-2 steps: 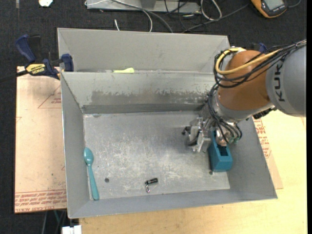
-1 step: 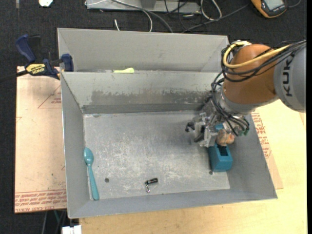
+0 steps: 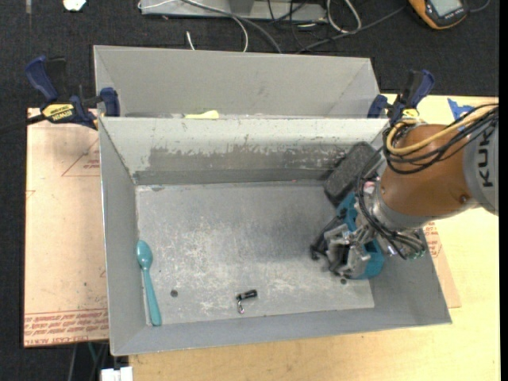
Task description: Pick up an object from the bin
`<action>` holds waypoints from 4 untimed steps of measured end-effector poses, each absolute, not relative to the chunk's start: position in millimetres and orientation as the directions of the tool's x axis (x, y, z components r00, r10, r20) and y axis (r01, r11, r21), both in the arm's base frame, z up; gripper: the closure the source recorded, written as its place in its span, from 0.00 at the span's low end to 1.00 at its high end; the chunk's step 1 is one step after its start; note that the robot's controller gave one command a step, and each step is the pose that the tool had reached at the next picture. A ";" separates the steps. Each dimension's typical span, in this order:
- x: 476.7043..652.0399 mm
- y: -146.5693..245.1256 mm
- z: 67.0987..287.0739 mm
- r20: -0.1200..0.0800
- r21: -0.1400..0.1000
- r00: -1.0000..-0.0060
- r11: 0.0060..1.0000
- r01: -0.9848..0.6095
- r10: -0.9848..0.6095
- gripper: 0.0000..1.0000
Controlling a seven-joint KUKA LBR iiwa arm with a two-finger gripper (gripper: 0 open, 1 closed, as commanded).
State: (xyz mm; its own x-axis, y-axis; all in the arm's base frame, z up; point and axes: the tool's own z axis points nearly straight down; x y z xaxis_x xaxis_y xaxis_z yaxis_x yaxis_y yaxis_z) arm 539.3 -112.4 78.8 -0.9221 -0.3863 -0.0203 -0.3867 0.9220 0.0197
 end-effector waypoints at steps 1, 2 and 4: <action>551.3 -102.6 92.2 -0.019 0.006 -0.919 0.919 -0.395 -0.394 1.00; 553.3 -108.0 89.4 -0.035 0.022 -0.937 0.937 -0.349 -0.348 1.00; 575.5 -123.0 125.9 -0.022 0.023 -0.982 0.982 -0.188 -0.187 1.00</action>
Offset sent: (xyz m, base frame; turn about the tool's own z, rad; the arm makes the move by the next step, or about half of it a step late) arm 0.0015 -0.0088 -0.0088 0.0717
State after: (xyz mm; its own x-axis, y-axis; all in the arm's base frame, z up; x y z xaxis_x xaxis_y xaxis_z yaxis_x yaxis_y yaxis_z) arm 575.5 -123.0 125.9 -0.9820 -0.1874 -0.0224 -0.1879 0.9819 0.0229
